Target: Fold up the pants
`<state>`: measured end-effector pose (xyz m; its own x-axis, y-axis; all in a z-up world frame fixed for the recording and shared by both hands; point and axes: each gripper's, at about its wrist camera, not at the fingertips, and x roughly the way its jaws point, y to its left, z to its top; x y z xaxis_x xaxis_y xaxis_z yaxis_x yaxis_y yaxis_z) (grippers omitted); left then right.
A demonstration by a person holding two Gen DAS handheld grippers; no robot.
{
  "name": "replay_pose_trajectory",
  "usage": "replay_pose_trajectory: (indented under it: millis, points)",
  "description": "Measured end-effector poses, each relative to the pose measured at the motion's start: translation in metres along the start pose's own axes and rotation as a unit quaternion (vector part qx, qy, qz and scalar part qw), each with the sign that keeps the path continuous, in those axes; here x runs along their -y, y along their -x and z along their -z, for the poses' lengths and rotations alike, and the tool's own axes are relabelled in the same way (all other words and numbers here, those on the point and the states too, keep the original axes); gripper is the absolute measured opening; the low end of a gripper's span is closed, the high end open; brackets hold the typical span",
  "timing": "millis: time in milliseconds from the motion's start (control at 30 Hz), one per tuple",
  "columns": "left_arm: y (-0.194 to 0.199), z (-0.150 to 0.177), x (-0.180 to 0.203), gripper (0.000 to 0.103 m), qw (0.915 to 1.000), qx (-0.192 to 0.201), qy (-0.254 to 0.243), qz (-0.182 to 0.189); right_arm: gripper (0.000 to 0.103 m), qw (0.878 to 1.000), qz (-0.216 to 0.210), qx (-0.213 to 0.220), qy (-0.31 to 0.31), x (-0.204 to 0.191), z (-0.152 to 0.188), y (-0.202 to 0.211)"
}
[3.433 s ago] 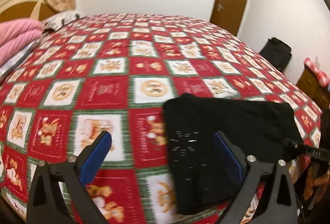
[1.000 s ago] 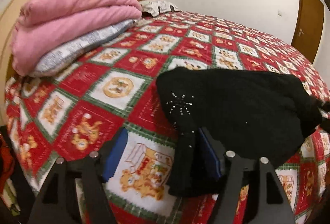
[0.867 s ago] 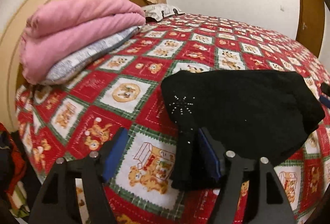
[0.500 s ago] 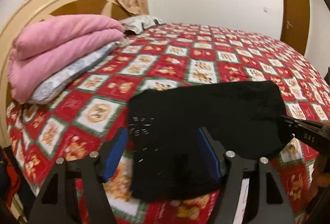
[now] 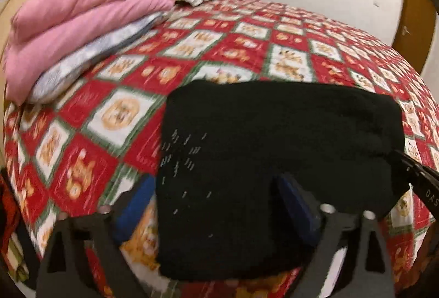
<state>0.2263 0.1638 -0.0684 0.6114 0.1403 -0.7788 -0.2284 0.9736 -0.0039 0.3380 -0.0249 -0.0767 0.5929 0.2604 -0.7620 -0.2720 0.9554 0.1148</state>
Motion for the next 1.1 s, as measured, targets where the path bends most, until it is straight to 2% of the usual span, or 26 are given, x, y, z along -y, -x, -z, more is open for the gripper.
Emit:
replay_pose_trajectory:
  millis: [100,167,200,233,267,400,533,633,667,733,833,1000,1100]
  points:
    - [0.002,0.007,-0.013,0.103,0.9985,-0.043,0.027,0.018,0.009,1.000,0.009,-0.004,-0.005,-0.004,0.001,0.008]
    - [0.002,0.013,-0.019,0.103,0.9965,-0.065,0.045,0.027,0.026,1.000,0.001,-0.013,-0.019,-0.005,0.002,0.014]
    - [0.002,0.016,-0.021,0.103,0.9950,-0.074,0.057,0.035,0.044,0.999,-0.010,-0.016,-0.027,-0.006,0.003,0.018]
    - [0.004,0.019,-0.022,0.103,0.9940,-0.080,0.064,0.038,0.057,0.999,-0.016,-0.016,-0.029,-0.010,0.005,0.024]
    - [0.006,0.021,-0.021,0.103,0.9935,-0.083,0.067,0.039,0.060,0.999,-0.010,-0.016,-0.027,-0.014,0.007,0.028]
    - [0.015,0.031,-0.007,0.103,0.9951,-0.089,0.031,0.032,0.063,1.000,0.014,-0.002,-0.002,-0.030,0.021,0.055]
    - [0.022,0.045,0.020,0.103,0.9926,-0.105,-0.026,0.056,0.063,0.999,0.031,-0.022,-0.037,-0.020,0.037,0.061]
    - [0.023,0.057,0.038,0.103,0.9896,-0.114,-0.074,0.047,0.063,0.998,0.019,-0.030,-0.052,-0.011,0.045,0.063]
    - [0.026,0.061,0.039,0.103,0.9898,-0.112,-0.073,0.049,0.063,0.998,0.026,-0.038,-0.052,-0.009,0.047,0.065]
    - [0.039,0.066,0.036,0.103,0.9924,-0.096,-0.060,0.049,0.063,0.997,0.034,-0.039,-0.054,-0.005,0.052,0.074]
    - [0.074,0.076,0.034,0.103,0.9974,-0.025,-0.054,0.041,0.063,0.998,0.032,-0.024,-0.056,-0.003,0.059,0.094]
    - [0.114,0.086,0.034,0.103,0.9967,0.050,-0.064,-0.006,0.063,0.997,0.021,0.008,-0.071,-0.008,0.074,0.125]
    - [0.131,0.082,0.022,0.103,0.9954,0.083,-0.048,-0.005,0.063,0.996,0.010,0.052,-0.067,-0.019,0.084,0.149]
